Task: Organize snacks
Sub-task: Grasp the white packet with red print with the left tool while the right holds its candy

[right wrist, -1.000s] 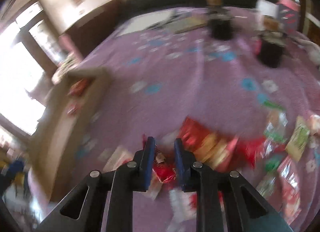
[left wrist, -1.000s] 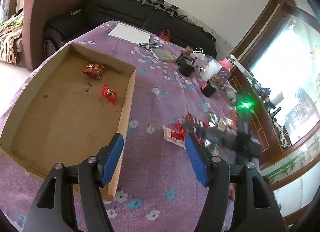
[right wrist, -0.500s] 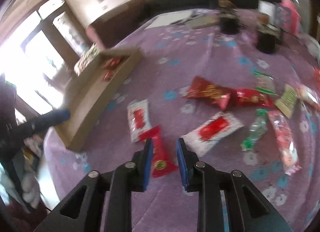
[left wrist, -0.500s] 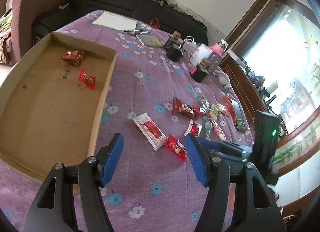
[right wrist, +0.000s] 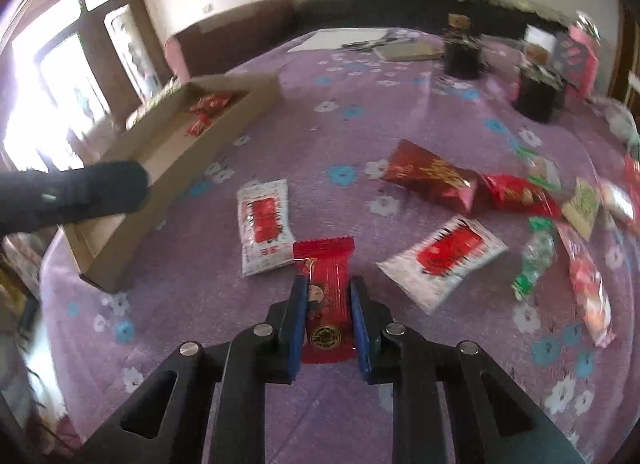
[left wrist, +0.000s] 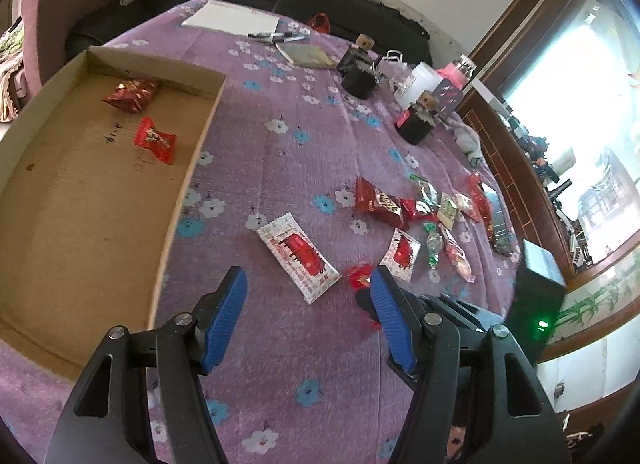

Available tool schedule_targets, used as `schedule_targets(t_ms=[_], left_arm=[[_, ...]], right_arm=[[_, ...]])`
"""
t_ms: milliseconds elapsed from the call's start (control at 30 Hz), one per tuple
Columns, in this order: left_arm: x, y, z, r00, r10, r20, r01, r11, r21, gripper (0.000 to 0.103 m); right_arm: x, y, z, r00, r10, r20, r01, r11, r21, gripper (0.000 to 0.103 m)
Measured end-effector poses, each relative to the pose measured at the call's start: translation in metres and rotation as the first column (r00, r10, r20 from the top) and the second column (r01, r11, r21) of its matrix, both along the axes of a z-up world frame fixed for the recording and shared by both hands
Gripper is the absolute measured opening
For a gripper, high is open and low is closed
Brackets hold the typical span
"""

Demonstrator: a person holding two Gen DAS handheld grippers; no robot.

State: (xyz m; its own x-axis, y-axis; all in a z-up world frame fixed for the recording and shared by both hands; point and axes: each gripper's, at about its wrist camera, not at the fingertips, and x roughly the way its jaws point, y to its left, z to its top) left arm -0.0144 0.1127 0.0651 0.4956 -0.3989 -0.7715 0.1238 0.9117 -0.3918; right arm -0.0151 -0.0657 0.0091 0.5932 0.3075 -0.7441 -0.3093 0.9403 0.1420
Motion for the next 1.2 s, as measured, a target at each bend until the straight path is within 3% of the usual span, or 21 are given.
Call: schedule_targets(t_ms=[233, 400, 500, 567, 600, 633, 667, 733, 833, 1200], left_arm=[[0.027, -0.034, -0.022, 0.999, -0.008, -0.033, 0.011, 0.994, 0.107, 0.063], [0.041, -0.05, -0.041, 1.0, 0.003, -0.021, 0.002, 0.967, 0.254, 0.063], [0.04, -0.055, -0.05, 1.0, -0.005, -0.013, 0.008, 0.957, 0.291, 0.063], [0.034, -0.064, -0.053, 0.999, -0.039, 0.014, 0.031, 0.932, 0.361, 0.062], [0.03, -0.067, -0.054, 0.998, -0.057, 0.029, 0.041, 0.922, 0.385, 0.06], [0.026, -0.068, -0.053, 0.996, -0.07, 0.049, 0.045, 0.917, 0.395, 0.046], [0.023, -0.068, -0.052, 0.995, -0.085, 0.058, 0.056, 0.92, 0.388, 0.032], [0.021, -0.063, -0.05, 0.995, -0.08, 0.053, 0.056, 0.934, 0.354, 0.03], [0.017, -0.056, -0.041, 0.995, -0.075, 0.059, 0.055, 0.955, 0.292, 0.03], [-0.013, -0.02, -0.004, 0.991, -0.05, 0.122, 0.038, 0.994, 0.102, 0.03]], right_arm=[[0.003, -0.027, -0.001, 0.999, -0.037, -0.03, 0.04, 0.994, 0.104, 0.021], [0.002, -0.027, 0.0, 0.999, -0.043, -0.027, 0.045, 0.995, 0.093, 0.021], [0.002, -0.026, -0.001, 0.998, -0.05, -0.027, 0.052, 0.995, 0.088, 0.021], [0.001, -0.026, 0.0, 0.998, -0.052, -0.026, 0.054, 0.995, 0.085, 0.021], [0.001, -0.025, 0.0, 0.998, -0.053, -0.025, 0.055, 0.995, 0.083, 0.021], [0.001, -0.025, 0.0, 0.998, -0.053, -0.025, 0.055, 0.995, 0.081, 0.021], [0.001, -0.025, -0.001, 0.998, -0.053, -0.024, 0.055, 0.995, 0.081, 0.021], [0.0, -0.025, -0.001, 0.998, -0.054, -0.022, 0.056, 0.995, 0.081, 0.021], [0.0, -0.025, -0.001, 0.998, -0.055, -0.018, 0.056, 0.995, 0.085, 0.021], [-0.002, -0.028, -0.001, 0.997, -0.074, -0.004, 0.074, 0.992, 0.1, 0.021]])
